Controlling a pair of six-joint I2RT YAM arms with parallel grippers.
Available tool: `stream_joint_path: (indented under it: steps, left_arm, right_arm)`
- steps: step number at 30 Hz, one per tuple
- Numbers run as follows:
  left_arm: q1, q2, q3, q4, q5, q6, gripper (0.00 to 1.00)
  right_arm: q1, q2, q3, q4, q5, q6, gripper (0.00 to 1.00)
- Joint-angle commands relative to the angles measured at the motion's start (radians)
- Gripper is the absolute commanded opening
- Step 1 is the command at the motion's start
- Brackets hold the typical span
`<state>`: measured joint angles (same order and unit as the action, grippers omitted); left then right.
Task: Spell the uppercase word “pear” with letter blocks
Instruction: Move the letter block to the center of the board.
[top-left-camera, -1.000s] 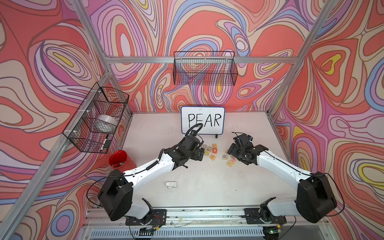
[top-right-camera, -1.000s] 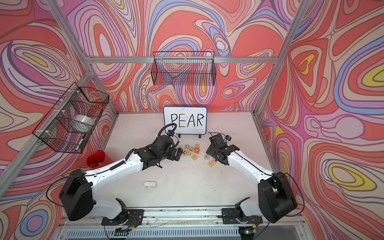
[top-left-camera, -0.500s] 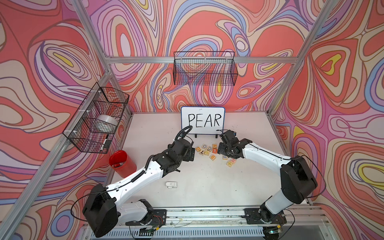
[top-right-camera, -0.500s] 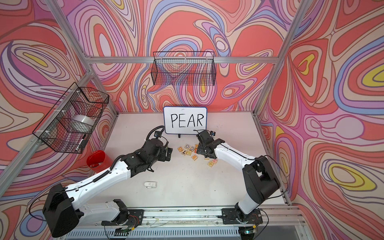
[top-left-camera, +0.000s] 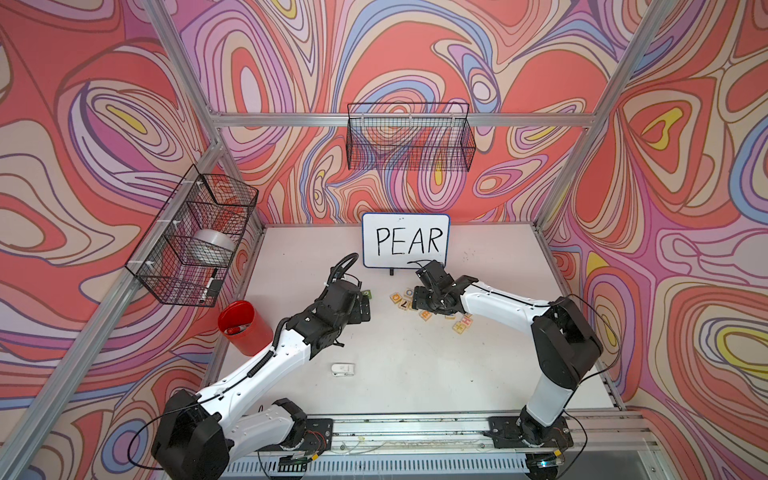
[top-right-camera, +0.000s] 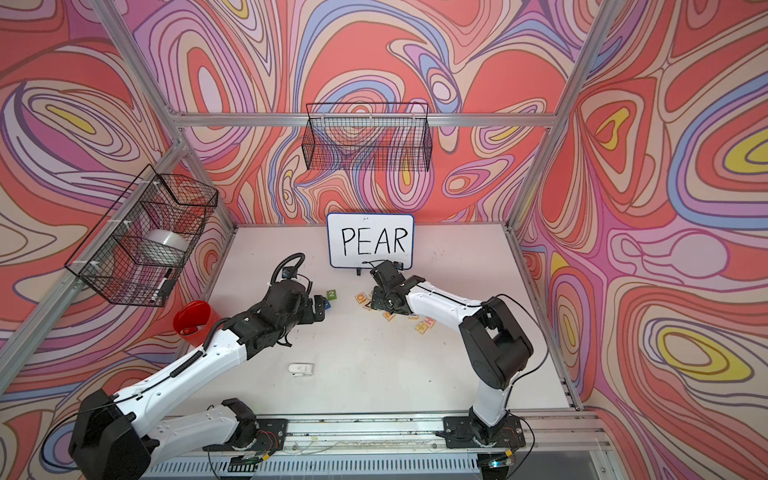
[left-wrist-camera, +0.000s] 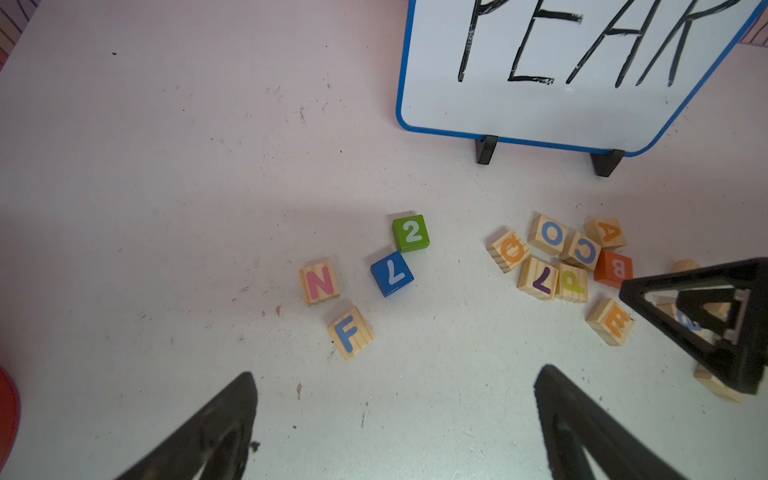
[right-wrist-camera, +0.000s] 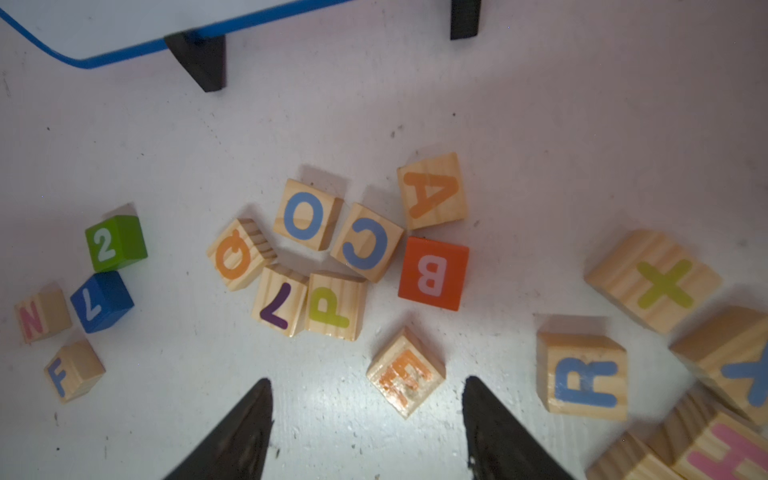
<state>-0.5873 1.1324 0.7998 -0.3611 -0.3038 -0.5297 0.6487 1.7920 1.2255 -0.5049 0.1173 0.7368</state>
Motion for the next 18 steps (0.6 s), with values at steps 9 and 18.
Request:
stream_joint_path:
  steps: [9, 18]
  left_arm:
    - [0.006, -0.023, -0.008, -0.035, -0.006, -0.027, 1.00]
    - [0.006, -0.046, -0.017, -0.054, -0.021, -0.030, 1.00]
  right_arm:
    - [0.020, 0.083, 0.055, 0.017, -0.023, -0.035, 0.58]
    - [0.039, 0.158, 0.130, -0.045, 0.015, -0.113, 0.54]
